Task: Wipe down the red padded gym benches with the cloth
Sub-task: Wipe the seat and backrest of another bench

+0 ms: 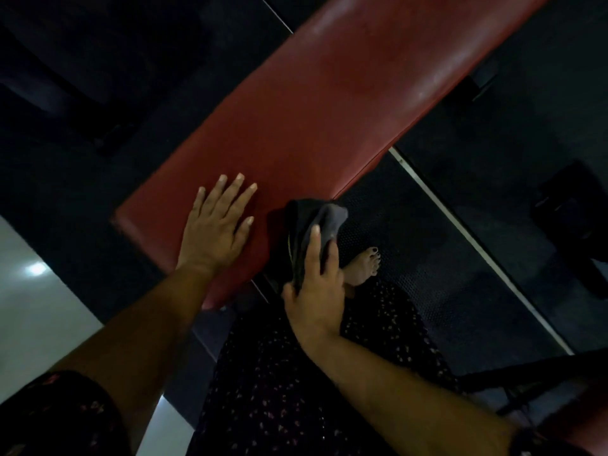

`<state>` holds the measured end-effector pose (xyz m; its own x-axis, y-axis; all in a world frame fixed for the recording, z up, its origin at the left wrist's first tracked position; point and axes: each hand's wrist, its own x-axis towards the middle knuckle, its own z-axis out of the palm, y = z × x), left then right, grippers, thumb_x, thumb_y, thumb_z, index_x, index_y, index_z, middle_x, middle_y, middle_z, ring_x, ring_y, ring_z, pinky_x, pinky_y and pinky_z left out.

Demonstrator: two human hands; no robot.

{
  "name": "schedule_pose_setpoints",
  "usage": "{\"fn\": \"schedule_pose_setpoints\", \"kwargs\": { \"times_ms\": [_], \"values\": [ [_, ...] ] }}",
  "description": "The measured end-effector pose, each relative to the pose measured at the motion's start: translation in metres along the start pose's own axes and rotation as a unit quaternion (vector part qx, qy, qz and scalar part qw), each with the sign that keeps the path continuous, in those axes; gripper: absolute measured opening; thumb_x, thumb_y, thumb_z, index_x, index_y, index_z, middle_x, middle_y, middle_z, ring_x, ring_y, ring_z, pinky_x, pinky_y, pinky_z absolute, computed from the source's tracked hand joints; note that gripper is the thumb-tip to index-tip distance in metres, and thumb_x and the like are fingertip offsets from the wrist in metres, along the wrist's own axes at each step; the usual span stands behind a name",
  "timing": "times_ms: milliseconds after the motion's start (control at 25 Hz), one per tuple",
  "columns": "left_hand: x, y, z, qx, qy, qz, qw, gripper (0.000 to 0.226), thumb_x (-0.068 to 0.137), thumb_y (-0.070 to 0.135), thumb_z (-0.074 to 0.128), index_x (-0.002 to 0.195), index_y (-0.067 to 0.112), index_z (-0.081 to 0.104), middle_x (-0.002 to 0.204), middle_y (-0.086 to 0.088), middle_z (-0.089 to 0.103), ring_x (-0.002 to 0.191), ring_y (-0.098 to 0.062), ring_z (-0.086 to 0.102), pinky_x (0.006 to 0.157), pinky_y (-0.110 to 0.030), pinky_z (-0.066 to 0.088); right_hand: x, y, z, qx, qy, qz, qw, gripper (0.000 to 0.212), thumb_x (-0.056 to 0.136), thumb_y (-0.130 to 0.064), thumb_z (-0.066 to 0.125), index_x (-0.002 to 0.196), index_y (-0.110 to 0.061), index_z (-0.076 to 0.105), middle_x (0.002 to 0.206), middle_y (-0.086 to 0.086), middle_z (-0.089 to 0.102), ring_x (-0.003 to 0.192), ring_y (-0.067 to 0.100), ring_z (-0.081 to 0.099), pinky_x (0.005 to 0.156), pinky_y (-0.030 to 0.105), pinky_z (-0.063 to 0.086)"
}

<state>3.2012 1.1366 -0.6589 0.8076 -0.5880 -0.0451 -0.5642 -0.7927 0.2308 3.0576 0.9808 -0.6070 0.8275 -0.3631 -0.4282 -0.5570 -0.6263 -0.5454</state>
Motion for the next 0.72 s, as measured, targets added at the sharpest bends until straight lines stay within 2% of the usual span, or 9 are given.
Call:
{"fn": "schedule_pose_setpoints", "kwargs": {
  "times_ms": [80,160,200,280,400,480,560,640,720],
  "values": [
    [-0.017,-0.006,-0.002,0.012,0.005,-0.024,1.000,0.054,0.101,0.038,0.034,0.153,0.024,0.028,0.158,-0.005,0.031,0.147,-0.026,0.021,0.120,-0.044,0.007,0.001,0.041,0.003,-0.138,0.091,-0.237,0.957,0.102,0.079,-0.024,0.074,0.152,-0.032,0.003,0.153,0.009,0.029,0.108,0.039,0.054,0.076,0.047,0.053],
    [-0.026,-0.012,-0.002,0.012,0.008,-0.030,0.999,0.053,0.102,0.039,0.033,0.153,0.025,0.027,0.159,-0.005,0.030,0.147,-0.026,0.020,0.121,-0.038,0.000,0.016,0.067,0.003,-0.245,0.090,-0.463,0.847,0.074,0.094,-0.032,0.057,0.154,-0.032,0.013,0.152,0.002,0.030,0.113,0.037,0.052,0.076,0.045,0.052],
    [-0.027,-0.013,-0.003,0.009,0.011,-0.027,1.000,0.053,0.102,0.040,0.032,0.153,0.024,0.028,0.158,-0.005,0.031,0.147,-0.026,0.021,0.121,-0.038,-0.002,0.031,0.074,-0.001,-0.292,0.077,-0.538,0.788,0.062,0.099,-0.032,0.047,0.153,-0.035,0.017,0.153,0.000,0.029,0.115,0.037,0.052,0.076,0.045,0.051],
    [-0.028,-0.012,-0.003,0.002,0.014,-0.028,1.000,0.052,0.103,0.041,0.030,0.152,0.024,0.029,0.158,-0.005,0.031,0.147,-0.027,0.021,0.121,-0.038,-0.002,0.069,0.083,-0.009,-0.363,0.071,-0.610,0.700,0.064,0.096,-0.030,0.047,0.152,-0.040,0.016,0.153,0.003,0.027,0.111,0.040,0.052,0.074,0.044,0.051],
    [-0.028,-0.008,-0.001,-0.001,0.011,-0.036,0.999,0.052,0.104,0.041,0.029,0.153,0.025,0.028,0.159,-0.003,0.029,0.148,-0.026,0.020,0.121,-0.038,-0.003,0.113,0.082,-0.029,-0.405,0.075,-0.651,0.638,0.064,0.098,-0.032,0.044,0.153,-0.041,0.011,0.145,0.012,0.035,0.095,0.038,0.056,0.069,0.042,0.048],
    [-0.029,-0.009,-0.001,0.003,0.009,-0.037,0.999,0.052,0.104,0.040,0.028,0.153,0.025,0.028,0.160,-0.002,0.027,0.148,-0.025,0.020,0.121,-0.041,0.000,0.124,0.073,-0.032,-0.425,0.038,-0.720,0.547,0.049,0.103,-0.030,0.022,0.152,-0.038,0.022,0.141,0.009,0.038,0.091,0.034,0.056,0.070,0.041,0.044],
    [-0.029,-0.010,-0.001,0.006,0.003,-0.033,0.999,0.052,0.104,0.040,0.029,0.154,0.025,0.028,0.161,-0.002,0.026,0.148,-0.024,0.020,0.121,-0.046,0.006,0.128,0.058,-0.028,-0.419,0.021,-0.771,0.480,0.051,0.105,-0.026,0.010,0.146,-0.033,0.040,0.137,0.004,0.037,0.091,0.033,0.053,0.075,0.043,0.042],
    [-0.029,-0.008,-0.001,0.007,-0.001,-0.035,0.999,0.052,0.104,0.040,0.029,0.154,0.025,0.028,0.161,-0.002,0.025,0.149,-0.024,0.019,0.121,-0.048,0.009,0.126,0.047,-0.021,-0.403,0.035,-0.777,0.482,0.044,0.104,-0.029,0.025,0.146,-0.029,0.041,0.135,0.005,0.037,0.092,0.033,0.047,0.078,0.045,0.040],
    [-0.030,-0.009,0.000,0.009,0.005,-0.038,0.999,0.052,0.104,0.039,0.031,0.154,0.024,0.028,0.161,-0.003,0.026,0.149,-0.024,0.020,0.121,-0.048,0.010,0.119,0.046,-0.019,-0.364,0.053,-0.768,0.524,0.046,0.101,-0.028,0.041,0.147,-0.025,0.038,0.132,0.007,0.039,0.092,0.033,0.047,0.077,0.045,0.041]
  ]
}}
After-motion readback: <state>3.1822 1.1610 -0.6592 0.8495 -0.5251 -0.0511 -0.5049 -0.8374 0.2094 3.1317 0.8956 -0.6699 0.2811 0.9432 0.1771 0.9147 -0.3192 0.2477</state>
